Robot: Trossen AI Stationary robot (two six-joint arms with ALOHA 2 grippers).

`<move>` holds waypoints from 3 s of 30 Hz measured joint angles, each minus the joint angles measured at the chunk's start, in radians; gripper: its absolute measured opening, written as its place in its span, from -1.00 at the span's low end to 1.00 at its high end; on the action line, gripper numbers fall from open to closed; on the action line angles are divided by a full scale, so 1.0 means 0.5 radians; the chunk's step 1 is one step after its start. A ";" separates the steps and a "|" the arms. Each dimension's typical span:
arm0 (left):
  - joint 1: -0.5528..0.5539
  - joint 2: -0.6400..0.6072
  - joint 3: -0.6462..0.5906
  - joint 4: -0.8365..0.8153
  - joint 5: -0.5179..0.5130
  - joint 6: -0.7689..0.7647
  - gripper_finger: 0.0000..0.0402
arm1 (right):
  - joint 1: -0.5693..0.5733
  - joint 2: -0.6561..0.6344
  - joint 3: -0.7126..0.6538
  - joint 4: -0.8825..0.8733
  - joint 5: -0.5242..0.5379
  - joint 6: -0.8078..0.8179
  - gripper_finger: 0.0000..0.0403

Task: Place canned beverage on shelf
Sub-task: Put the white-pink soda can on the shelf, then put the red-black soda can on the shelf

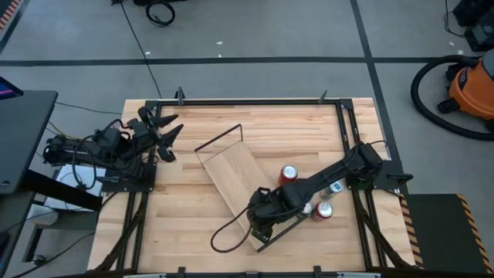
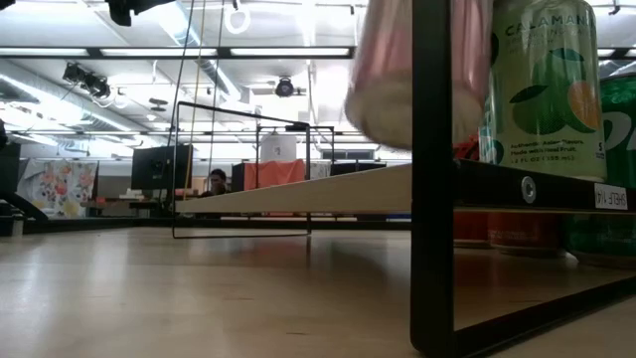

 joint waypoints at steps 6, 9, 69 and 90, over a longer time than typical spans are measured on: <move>0.000 -0.001 0.000 -0.012 0.000 0.001 -0.09 | -0.035 0.027 0.000 -0.063 -0.045 -0.092 0.61; 0.000 -0.001 0.000 -0.025 0.000 0.001 -0.09 | -0.036 0.022 0.000 -0.088 -0.032 -0.091 0.61; 0.000 0.000 0.000 -0.047 0.000 0.002 -0.09 | -0.269 0.005 -0.008 -0.216 0.050 -0.446 0.82; 0.000 -0.001 0.000 -0.048 0.000 0.000 -0.09 | -0.305 0.007 0.139 -0.564 0.235 -0.456 0.82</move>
